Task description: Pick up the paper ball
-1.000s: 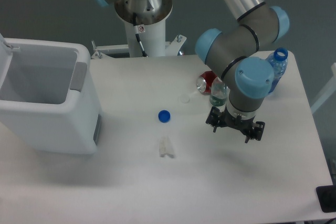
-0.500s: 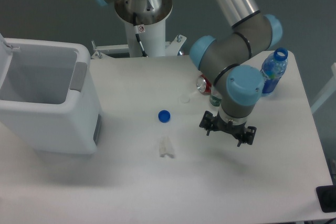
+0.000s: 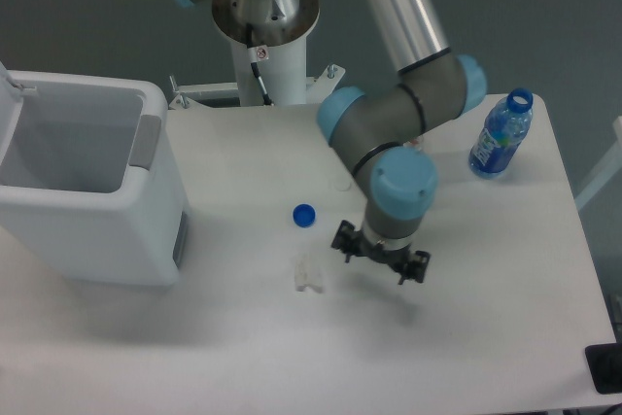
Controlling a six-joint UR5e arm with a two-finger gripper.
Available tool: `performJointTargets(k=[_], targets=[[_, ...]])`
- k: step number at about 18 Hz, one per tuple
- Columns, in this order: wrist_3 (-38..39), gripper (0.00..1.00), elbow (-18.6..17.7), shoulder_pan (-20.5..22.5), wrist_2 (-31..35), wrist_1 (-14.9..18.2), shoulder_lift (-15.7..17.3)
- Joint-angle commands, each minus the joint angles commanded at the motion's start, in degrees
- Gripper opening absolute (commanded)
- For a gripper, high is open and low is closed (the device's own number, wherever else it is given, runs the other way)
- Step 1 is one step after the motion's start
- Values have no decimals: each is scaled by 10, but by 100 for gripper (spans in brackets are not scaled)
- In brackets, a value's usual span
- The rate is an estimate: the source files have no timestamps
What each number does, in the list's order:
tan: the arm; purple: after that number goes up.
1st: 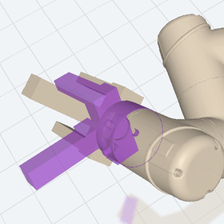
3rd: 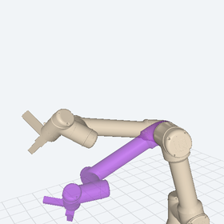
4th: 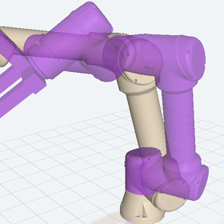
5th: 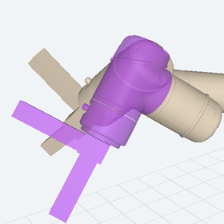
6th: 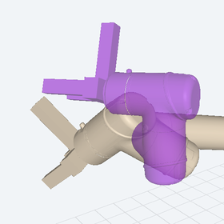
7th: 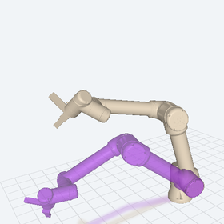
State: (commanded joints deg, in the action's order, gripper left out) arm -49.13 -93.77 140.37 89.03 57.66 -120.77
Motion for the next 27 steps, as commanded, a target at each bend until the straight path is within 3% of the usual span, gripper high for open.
performJointTargets(k=[10,17,22,24,27], targets=[[20,97,-27,-49,-1,1,12],[19,56,-26,-48,2,1,7],[19,7,-17,-42,2,1,9],[19,0,-15,-37,1,1,12],[19,0,2,-26,0,3,15]])
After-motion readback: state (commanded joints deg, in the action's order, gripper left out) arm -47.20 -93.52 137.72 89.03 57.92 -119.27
